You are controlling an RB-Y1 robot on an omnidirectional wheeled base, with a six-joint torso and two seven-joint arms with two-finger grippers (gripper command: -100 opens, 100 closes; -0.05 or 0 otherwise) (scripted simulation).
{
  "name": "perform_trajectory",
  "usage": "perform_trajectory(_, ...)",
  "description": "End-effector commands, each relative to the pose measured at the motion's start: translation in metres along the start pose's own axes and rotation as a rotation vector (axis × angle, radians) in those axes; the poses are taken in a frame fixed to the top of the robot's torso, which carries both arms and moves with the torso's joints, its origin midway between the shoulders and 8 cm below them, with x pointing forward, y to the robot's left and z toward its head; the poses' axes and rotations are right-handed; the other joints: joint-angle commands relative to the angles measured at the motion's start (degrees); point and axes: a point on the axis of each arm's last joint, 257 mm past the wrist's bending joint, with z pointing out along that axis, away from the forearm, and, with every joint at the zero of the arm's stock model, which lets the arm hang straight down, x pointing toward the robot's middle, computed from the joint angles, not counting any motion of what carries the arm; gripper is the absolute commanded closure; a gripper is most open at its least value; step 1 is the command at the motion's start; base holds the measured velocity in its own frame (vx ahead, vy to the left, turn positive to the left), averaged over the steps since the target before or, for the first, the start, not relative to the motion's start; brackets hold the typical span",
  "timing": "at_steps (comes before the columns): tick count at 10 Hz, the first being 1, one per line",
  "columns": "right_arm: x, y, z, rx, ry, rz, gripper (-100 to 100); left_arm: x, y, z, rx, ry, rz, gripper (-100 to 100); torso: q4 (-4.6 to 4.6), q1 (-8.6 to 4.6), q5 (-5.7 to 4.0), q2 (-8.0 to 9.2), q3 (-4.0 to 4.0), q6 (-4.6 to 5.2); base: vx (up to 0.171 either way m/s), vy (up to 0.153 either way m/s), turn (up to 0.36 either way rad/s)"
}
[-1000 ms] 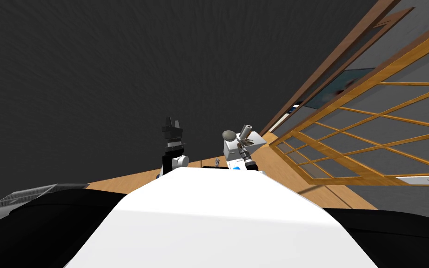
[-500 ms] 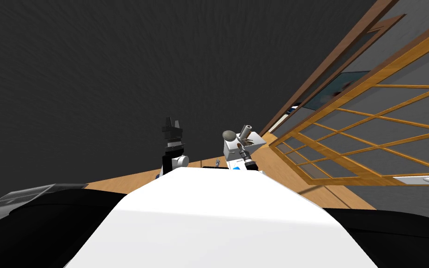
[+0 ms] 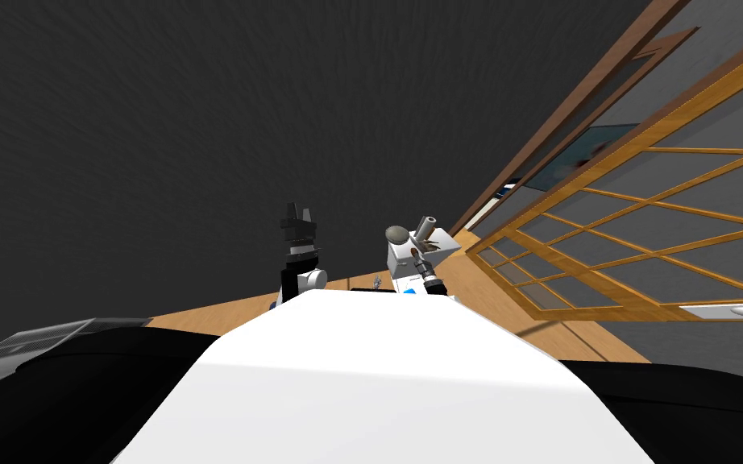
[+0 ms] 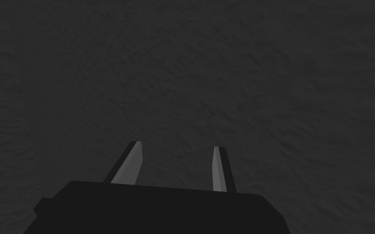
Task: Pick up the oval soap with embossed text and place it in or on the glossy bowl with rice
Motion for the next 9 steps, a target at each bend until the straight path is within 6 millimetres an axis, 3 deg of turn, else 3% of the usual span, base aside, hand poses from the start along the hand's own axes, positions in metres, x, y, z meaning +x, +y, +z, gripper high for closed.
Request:
perform_trajectory(1, 0.003, 0.003, -0.001, 0.011, -0.015, -0.026, 100, 0.000, 0.000, 0.000, 0.000, 0.000, 0.000, 0, 0.00, 0.00, 0.00, 0.00, 0.00, 0.00, -0.014, 0.032, 0.034)
perform_trajectory(7, 0.028, 0.015, -0.002, 0.044, -0.056, -0.119, 100, 0.000, 0.000, 0.000, 0.000, 0.000, 0.000, 0, 0.09, 0.17, 0.07, 0.32, 0.20, -0.02, -0.057, 0.044, 0.038)
perform_trajectory(9, 0.047, 0.015, 0.001, 0.049, -0.053, -0.140, 100, 0.000, 0.000, 0.000, 0.000, 0.000, 0.000, 0, 0.11, 0.13, 0.08, 0.35, 0.22, -0.03, -0.095, 0.024, 0.073)
